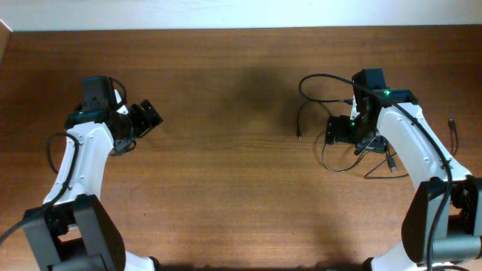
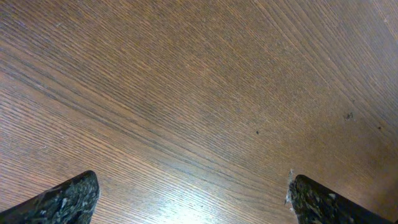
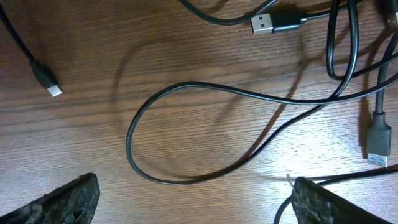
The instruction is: Untangle cables
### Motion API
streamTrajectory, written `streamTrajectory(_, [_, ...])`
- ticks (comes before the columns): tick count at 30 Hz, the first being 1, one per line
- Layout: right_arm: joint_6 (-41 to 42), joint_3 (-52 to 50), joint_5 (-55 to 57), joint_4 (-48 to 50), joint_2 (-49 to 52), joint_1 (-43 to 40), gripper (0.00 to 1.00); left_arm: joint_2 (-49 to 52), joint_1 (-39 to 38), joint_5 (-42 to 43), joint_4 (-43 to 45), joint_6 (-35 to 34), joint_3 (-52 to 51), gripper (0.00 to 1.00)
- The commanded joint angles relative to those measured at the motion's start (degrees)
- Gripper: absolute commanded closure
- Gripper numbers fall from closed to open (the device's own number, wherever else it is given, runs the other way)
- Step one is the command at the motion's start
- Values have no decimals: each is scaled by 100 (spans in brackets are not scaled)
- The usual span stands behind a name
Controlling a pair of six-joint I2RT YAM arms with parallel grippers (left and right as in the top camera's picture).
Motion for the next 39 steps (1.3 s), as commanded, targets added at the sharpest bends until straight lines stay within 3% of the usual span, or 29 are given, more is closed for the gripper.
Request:
streamTrajectory(1, [46,-20,-11,4,-31,4,2,-9,7,39,13,-48,-46,1])
streamTrajectory(7, [46,-42,-11,28,-459,7,2,-9,7,39,13,-48,-46,1])
streamTrajectory(24, [46,-81,-11,24,-3217,4,2,-9,7,39,11,-48,-46,1])
streamTrajectory(33, [46,-1945,-11,17,-4929,4,1,-9,7,39,13,-48,-46,1])
streamTrajectory(39, [46,-2028,-11,20,-5209,4,2,-9,7,39,13,-48,-46,1])
